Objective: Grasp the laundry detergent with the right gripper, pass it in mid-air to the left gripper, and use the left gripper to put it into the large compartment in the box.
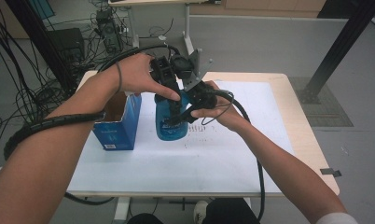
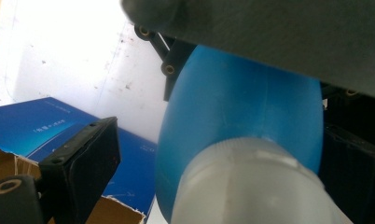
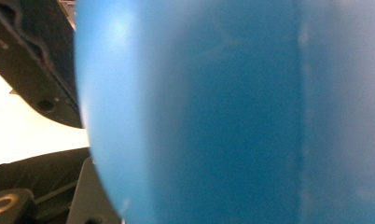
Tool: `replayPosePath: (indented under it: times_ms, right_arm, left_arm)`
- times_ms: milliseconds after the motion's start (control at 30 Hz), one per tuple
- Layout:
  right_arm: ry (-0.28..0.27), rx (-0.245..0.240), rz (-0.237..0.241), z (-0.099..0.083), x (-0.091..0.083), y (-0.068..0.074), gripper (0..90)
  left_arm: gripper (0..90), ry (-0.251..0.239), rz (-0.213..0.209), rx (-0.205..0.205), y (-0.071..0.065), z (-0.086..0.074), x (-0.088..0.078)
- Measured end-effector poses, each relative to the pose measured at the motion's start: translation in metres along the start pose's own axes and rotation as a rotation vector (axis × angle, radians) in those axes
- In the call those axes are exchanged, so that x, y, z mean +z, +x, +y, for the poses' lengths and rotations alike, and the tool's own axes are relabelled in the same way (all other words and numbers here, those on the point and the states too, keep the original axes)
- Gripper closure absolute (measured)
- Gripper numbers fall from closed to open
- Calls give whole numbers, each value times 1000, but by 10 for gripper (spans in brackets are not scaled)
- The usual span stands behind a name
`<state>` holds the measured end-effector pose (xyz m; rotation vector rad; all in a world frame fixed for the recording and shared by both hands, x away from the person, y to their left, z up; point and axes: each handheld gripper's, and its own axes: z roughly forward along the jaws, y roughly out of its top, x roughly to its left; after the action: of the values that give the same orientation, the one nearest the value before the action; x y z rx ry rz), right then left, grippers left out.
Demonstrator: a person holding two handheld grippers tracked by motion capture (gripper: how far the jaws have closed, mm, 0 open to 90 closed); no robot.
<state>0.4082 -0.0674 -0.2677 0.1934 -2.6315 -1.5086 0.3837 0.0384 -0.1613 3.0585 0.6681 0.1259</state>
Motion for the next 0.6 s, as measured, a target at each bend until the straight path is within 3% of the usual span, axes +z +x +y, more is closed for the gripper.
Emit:
replayPosePath:
  times_ms: [600]
  right_arm:
    - [2, 1, 1, 0, 1, 0, 428]
  left_arm:
    - [68, 6, -2, 8, 1, 0, 1]
